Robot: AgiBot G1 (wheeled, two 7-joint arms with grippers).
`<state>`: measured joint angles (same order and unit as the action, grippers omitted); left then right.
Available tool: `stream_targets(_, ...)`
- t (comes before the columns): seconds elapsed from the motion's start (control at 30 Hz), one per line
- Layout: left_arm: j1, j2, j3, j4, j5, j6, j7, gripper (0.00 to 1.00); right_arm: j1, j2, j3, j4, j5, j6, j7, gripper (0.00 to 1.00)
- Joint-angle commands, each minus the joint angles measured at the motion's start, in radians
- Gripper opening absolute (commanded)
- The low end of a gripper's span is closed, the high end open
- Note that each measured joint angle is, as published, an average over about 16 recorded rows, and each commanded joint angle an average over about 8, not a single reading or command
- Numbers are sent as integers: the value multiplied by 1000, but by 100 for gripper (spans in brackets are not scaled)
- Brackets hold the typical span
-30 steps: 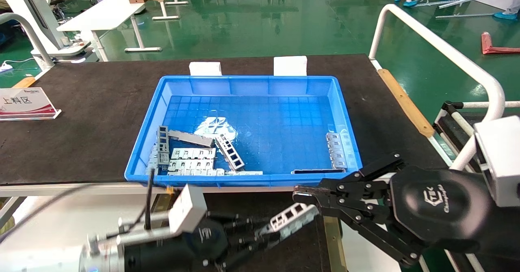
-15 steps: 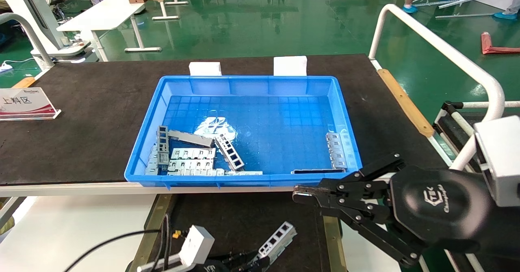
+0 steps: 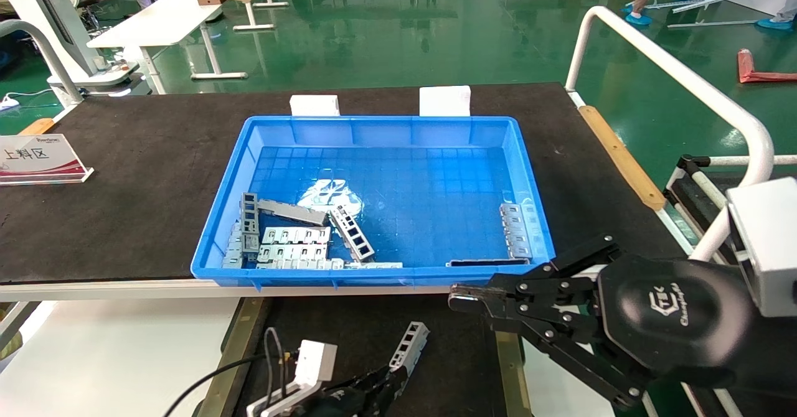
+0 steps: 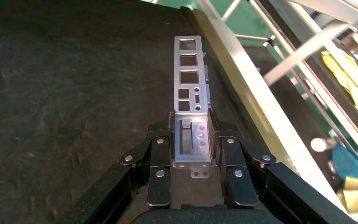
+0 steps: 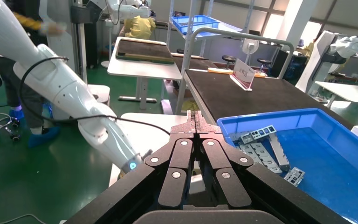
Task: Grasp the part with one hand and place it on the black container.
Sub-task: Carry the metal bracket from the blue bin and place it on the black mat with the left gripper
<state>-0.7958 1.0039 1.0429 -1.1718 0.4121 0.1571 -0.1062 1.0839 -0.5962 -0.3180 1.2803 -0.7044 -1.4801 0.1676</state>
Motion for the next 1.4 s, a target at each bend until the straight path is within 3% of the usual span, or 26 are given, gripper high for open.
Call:
stream_targets(0.03,4,31,-8,17,-9,-34,-5,0,0,0,0,0,0,0,0,0)
stream_targets(0.43,0,195,-79,142,-47,-161,-35,0,0,0,0,0,0,0,0,0)
stream_targets(0.87,-7,293,-140,256,-34,-194,-29,2,0,0,-1,0,1,0,0,0)
stream_targets(0.9,-6,297,-144,262,-32,-193,-28,8,0,0,-1,0,1,0,0,4)
stream_targets(1.1,0,314,-168,281,-26,-188,-25,83,0,0,-1,0,1,0,-1,77)
stream_targets(1.17,2,317,-175,282,-24,-186,-24,100,0,0,-1,0,1,1,-1,99)
stream_targets(1.4,11,322,-196,278,-13,-187,-17,100,0,1,-1,0,1,1,-1,100)
